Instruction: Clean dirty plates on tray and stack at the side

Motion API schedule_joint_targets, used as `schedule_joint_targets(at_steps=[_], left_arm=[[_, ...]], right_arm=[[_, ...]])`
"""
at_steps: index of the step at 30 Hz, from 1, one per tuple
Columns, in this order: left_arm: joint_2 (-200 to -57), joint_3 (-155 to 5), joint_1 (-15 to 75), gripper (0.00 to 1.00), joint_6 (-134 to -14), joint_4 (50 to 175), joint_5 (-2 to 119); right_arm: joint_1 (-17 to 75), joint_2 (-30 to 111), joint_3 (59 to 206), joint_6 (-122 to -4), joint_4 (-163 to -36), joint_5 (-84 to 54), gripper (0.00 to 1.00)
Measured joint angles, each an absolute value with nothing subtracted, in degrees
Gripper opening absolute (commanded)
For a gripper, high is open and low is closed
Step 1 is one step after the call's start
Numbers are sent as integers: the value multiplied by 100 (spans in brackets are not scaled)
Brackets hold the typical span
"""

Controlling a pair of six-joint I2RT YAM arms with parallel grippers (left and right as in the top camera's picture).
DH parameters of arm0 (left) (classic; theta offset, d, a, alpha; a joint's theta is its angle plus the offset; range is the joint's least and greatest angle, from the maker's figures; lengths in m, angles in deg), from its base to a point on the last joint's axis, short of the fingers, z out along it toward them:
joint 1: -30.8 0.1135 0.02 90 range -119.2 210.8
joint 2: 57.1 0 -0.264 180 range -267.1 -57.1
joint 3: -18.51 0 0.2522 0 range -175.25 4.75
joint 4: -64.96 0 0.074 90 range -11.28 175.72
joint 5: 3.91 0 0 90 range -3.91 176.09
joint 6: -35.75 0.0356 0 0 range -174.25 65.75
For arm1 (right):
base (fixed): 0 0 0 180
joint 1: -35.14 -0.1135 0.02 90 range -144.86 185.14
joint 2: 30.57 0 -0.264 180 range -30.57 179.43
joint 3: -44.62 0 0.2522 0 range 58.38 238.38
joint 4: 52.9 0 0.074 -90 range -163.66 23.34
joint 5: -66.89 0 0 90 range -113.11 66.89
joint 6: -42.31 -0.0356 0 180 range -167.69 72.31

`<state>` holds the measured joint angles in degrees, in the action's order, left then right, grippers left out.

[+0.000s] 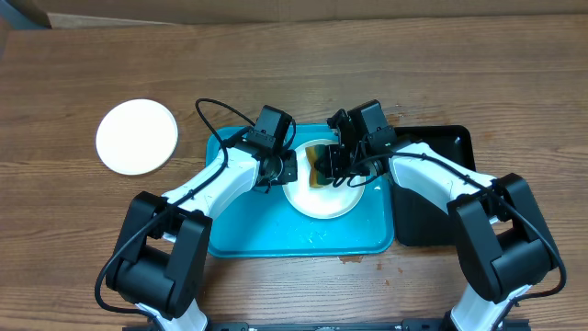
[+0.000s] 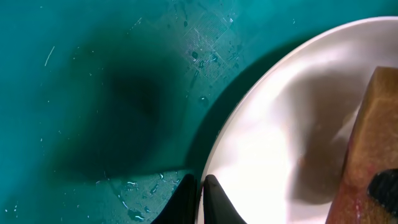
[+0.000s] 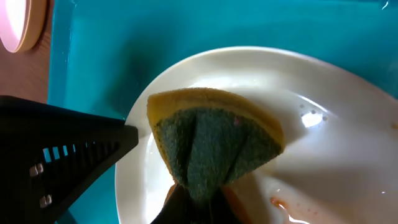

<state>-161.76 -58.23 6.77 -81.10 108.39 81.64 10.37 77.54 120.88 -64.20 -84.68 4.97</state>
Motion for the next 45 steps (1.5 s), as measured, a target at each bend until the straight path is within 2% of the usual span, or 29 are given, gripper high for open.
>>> schedule_joint_targets(at_steps=[20, 33, 45], left_arm=[[-16176, -5823, 677, 7, -8110, 10841, 8162], [-16176, -5823, 677, 6, -8110, 10846, 8138], [-16176, -5823, 677, 5, -8110, 10848, 8118]], right_arm=[[1037, 7754, 11833, -7008, -8337, 661, 4], [1065, 7754, 11831, -7865, -8437, -216, 4], [1266, 7741, 12593, -7935, -9812, -535, 4]])
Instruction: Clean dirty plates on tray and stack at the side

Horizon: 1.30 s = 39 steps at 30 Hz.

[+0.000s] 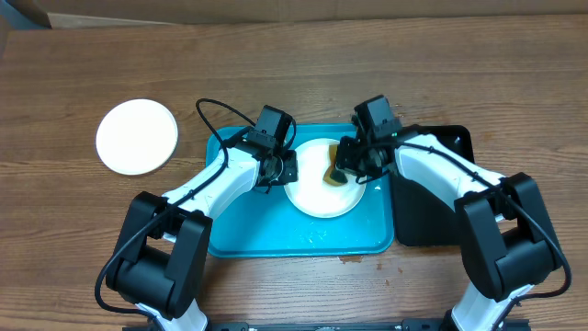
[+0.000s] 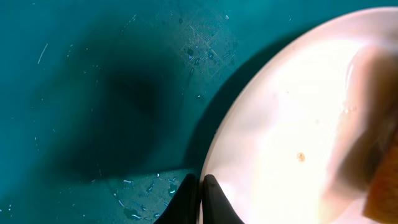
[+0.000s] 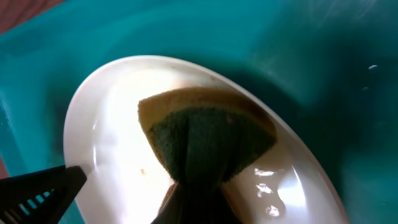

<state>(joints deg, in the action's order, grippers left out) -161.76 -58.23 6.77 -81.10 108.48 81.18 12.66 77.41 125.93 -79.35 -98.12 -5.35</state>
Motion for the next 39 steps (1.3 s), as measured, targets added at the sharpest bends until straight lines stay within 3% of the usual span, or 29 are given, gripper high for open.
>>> schedule_joint_targets(at_steps=[11, 18, 31, 33, 35, 39], left_arm=[[-16176, -5823, 677, 6, -8110, 10848, 8120], [-16176, -5823, 677, 11, -8112, 10848, 8120], [-16176, -5823, 677, 17, -8127, 10848, 8122], [-16176, -5823, 677, 21, -8127, 10850, 8122], [-16176, -5823, 677, 28, -8130, 10848, 8120], [-16176, -5823, 677, 31, -8132, 10852, 8120]], right_arm=[[1681, 6978, 13618, -7605, -11377, -955, 4], [2733, 6742, 13625, -7061, -12238, -1118, 4], [3043, 6771, 12067, -6790, -11336, -2574, 4], [3043, 6775, 11907, -6757, -11137, -2675, 15], [3028, 6775, 11804, -6689, -11051, -2753, 35], [3030, 6775, 11850, -6582, -11218, -2758, 48]])
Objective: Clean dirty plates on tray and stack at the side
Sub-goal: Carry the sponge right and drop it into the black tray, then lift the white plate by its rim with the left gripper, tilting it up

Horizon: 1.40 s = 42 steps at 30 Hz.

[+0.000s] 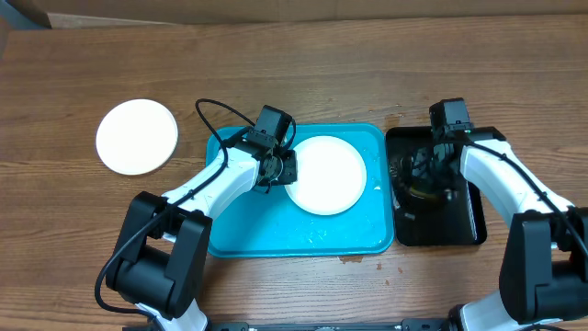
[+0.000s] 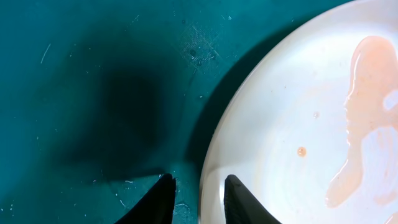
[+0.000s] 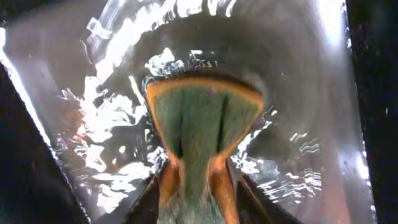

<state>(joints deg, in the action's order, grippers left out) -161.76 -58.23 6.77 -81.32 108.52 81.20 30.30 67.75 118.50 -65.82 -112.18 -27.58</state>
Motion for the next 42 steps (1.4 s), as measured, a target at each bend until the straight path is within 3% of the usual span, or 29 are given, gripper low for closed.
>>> schedule_joint_targets(at_steps=[4, 6, 8, 9, 18, 22, 25, 33, 42], left_arm=[[-16176, -5823, 677, 31, -8132, 10894, 8122], [-16176, -5823, 677, 26, -8132, 10913, 8120], [-16176, -5823, 677, 25, -8130, 10933, 8120], [-16176, -5823, 677, 25, -8132, 10948, 8122], [-16176, -5823, 677, 27, -8195, 11090, 8074], [-16176, -5823, 677, 20, -8276, 11138, 8074], [-16176, -5821, 677, 4, -8324, 11143, 8070], [-16176, -5829, 677, 4, -8387, 11213, 8000], [-16176, -6909, 677, 4, -8363, 12413, 8168]], right_arm=[[3257, 6814, 12414, -6558, -11884, -2443, 56], [3493, 6821, 12884, -6543, -12129, -2283, 61], [3777, 6821, 13356, -6532, -12280, -2176, 82], [3930, 6821, 13549, -6523, -12323, -2141, 100], [4483, 6817, 13697, -6558, -12632, -1949, 100], [4475, 6817, 13697, -6567, -12522, -1838, 100], [4475, 6819, 13697, -6569, -12516, -1794, 100], [4475, 6819, 13697, -6567, -12514, -1772, 100], [4475, 6819, 13697, -6567, -12511, -1755, 100]])
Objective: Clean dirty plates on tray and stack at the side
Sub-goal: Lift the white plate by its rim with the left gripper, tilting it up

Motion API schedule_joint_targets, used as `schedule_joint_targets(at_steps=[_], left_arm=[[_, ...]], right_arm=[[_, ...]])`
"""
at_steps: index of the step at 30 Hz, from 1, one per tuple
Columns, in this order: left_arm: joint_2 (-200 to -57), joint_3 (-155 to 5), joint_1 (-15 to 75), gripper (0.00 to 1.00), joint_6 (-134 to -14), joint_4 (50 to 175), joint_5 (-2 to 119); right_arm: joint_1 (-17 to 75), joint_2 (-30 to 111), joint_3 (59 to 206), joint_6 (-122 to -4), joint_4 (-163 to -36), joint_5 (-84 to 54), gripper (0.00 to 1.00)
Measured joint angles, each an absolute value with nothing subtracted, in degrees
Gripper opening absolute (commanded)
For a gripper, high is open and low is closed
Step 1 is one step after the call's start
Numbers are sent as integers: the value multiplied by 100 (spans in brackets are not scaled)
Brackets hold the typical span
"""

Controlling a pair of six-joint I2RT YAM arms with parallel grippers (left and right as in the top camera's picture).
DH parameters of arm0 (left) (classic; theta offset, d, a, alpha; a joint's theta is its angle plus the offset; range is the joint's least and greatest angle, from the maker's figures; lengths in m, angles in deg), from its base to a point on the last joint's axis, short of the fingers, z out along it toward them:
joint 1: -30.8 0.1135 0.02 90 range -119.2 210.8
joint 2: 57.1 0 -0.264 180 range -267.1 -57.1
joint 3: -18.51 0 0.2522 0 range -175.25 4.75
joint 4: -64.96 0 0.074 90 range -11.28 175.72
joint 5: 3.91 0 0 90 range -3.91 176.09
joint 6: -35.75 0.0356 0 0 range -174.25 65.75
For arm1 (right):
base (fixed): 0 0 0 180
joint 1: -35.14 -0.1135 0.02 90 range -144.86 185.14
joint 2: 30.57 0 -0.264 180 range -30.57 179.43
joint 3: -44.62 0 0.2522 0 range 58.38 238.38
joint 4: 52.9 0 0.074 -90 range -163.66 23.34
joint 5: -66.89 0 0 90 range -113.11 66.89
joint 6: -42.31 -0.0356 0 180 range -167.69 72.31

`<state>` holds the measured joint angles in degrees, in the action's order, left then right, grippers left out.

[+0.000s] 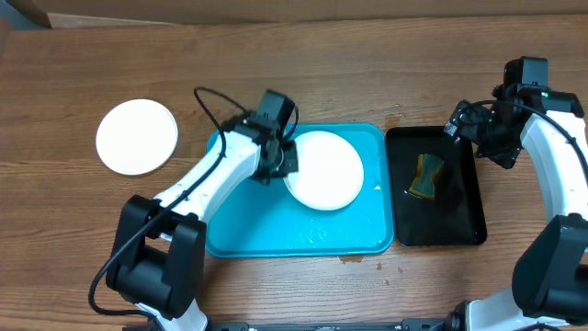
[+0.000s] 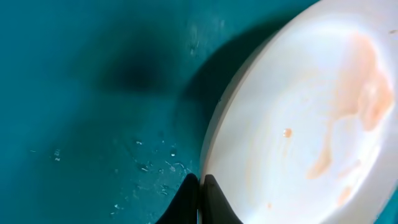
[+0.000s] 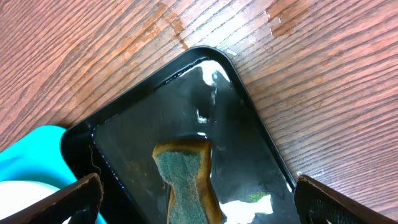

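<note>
A white plate (image 1: 323, 171) with faint orange smears (image 2: 336, 149) sits on the teal tray (image 1: 248, 225). My left gripper (image 2: 200, 186) is shut on the plate's left rim, seen from overhead too (image 1: 281, 162). A clean white plate (image 1: 137, 136) lies on the table at the far left. The yellow-green sponge (image 3: 186, 180) lies in the wet black tray (image 3: 249, 137). My right gripper (image 3: 199, 208) is wide open above the sponge, apart from it, and sits near the tray's back right corner in the overhead view (image 1: 480, 133).
The sponge (image 1: 425, 176) and black tray (image 1: 459, 221) sit right of the teal tray. Water drops speckle the teal tray (image 2: 149, 165). Bare wood table (image 1: 367, 74) surrounds both trays. A small spill marks the table by the teal tray's front edge (image 1: 354, 258).
My left gripper, then open astride the plate's rim, is now shut on it. My right gripper has let go of the sponge, opened wide and drawn up and back from the black tray.
My left gripper pinched the plate's rim while my right pressed the sponge on the plate, first left of middle, then further right. Then the sponge was down in the black tray and the left jaws stood open. Now the sponge lies free and the left grips the rim again.
</note>
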<state>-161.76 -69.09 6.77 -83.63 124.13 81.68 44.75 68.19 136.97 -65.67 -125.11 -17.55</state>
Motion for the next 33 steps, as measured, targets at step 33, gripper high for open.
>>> schedule_joint_targets(at_steps=[33], left_arm=[[-16176, -8616, -1343, 4, -8081, 12172, 10181]], right_arm=[[4477, 6819, 13693, -6573, -11867, -1752, 100]])
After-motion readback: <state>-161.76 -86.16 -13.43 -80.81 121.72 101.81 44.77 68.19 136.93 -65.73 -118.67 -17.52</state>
